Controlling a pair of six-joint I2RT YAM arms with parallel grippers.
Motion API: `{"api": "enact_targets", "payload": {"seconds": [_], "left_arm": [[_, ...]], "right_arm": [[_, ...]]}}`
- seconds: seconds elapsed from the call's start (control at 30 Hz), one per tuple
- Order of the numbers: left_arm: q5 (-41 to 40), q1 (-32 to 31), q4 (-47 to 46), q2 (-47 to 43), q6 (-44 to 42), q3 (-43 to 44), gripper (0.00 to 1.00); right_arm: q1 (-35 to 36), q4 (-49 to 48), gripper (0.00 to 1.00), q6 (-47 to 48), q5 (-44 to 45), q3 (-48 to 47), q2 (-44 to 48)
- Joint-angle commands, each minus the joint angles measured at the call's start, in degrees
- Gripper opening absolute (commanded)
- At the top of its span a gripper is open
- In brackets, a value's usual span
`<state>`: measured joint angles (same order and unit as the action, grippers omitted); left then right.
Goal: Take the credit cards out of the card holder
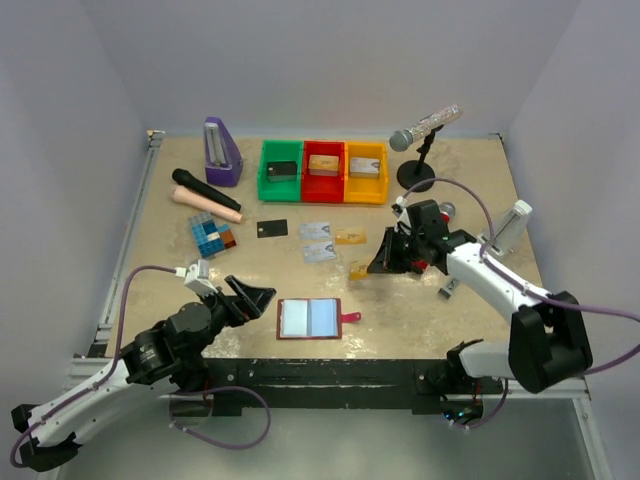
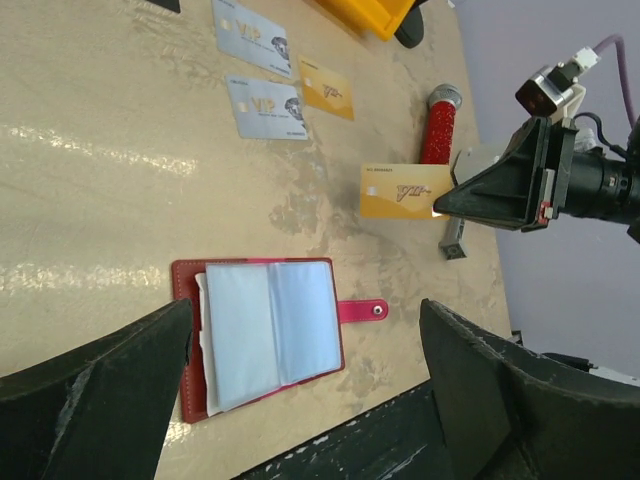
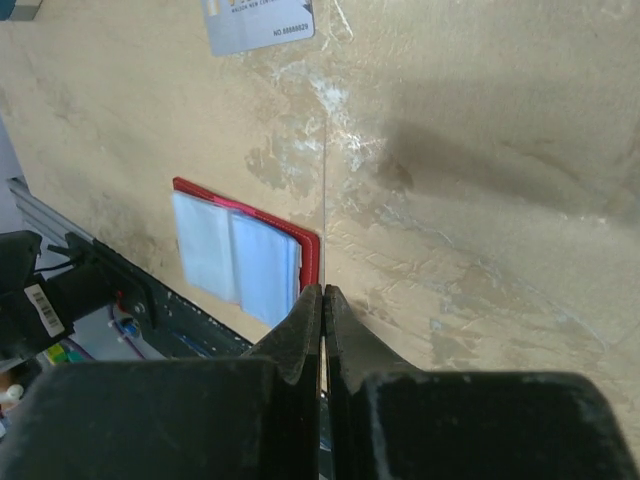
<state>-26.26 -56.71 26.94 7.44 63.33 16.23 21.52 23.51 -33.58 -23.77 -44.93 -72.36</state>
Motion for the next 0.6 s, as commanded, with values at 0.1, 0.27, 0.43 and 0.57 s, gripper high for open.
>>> {"api": "enact_targets", "payload": {"seconds": [0.1, 0.27, 0.43, 0.57], "left_arm": [[0.42, -0.07, 6.19, -1.99, -1.72, 3.37, 1.0], [0.16, -0.07, 7.16, -2.7, -1.37, 2.84, 1.0], [-0.02, -0.07, 6.81, -2.35, -2.07, 2.67, 1.0], [-0.28, -0.07, 5.76, -1.73, -2.6, 2.32, 1.0]], "right_arm": [[-0.34, 0.23, 0.0, 4.67, -3.56, -8.68, -8.76], [-0.6, -1.62, 0.0, 4.32, -4.62, -10.09, -14.2], [-0.78, -2.06, 0.0, 4.75, -5.15, -11.5, -18.69], [-0.86, -1.54, 0.0, 5.37, -4.71, -13.16, -20.98]]}}
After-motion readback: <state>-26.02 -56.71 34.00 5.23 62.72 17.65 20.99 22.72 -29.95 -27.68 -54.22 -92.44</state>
